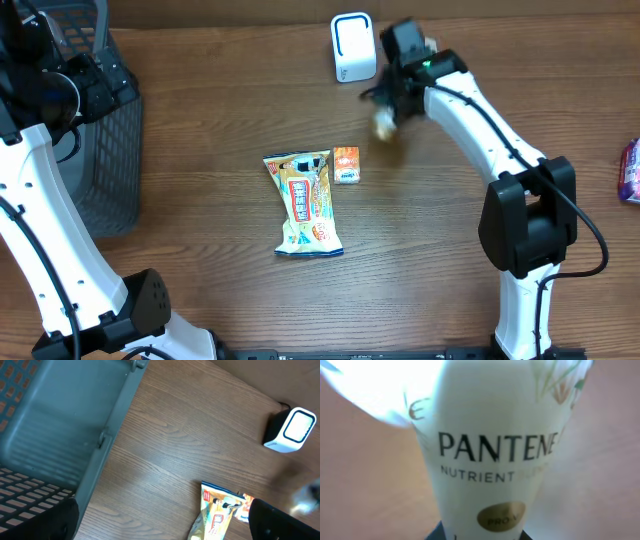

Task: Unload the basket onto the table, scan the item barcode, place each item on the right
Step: 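Lift the Pantene tube to the white scanner with the right gripper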

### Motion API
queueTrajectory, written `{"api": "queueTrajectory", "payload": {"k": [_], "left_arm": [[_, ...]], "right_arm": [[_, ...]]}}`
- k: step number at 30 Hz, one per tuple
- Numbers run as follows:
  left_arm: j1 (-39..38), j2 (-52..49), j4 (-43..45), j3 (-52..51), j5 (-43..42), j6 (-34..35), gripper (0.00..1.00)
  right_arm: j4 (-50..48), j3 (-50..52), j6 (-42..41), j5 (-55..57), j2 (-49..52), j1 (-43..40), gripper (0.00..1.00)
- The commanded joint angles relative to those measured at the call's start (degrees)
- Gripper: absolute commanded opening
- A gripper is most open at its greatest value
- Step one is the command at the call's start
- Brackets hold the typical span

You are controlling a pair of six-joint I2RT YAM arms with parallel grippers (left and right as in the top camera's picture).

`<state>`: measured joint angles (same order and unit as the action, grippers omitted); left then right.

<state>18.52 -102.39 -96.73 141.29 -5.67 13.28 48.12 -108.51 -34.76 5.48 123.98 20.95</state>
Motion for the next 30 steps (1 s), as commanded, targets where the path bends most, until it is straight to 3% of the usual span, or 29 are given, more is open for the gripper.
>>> {"api": "queueTrajectory", "payload": {"k": [1, 10, 17, 26, 30], "left_arm": [[0.6, 0.8, -0.1, -0.2, 0.3, -0.9, 1.0], [0.6, 0.8, -0.1, -0.2, 0.3, -0.9, 1.0], [0.6, 0.8, -0.1, -0.2, 0.3, -0.9, 1.0], [0.6, 0.8, -0.1, -0.2, 0.3, -0.9, 1.0], [0.6, 0.8, -0.1, -0.2, 0.3, -0.9, 1.0]], "right_arm": [[-10.7, -2.1, 0.5, -6.1, -0.7, -0.1, 0.04], [-35.7, -2.1, -5.6, -8.8, 4.6, 2.2, 0.04], [-35.6, -2.1, -24.8, -11.4, 8.1, 2.3, 0.04], [-34.8, -2.2, -35.6, -19.5, 8.2, 2.2, 0.04], [-34.8, -2.2, -35.3, -20.2, 8.2, 2.2, 0.04]]}}
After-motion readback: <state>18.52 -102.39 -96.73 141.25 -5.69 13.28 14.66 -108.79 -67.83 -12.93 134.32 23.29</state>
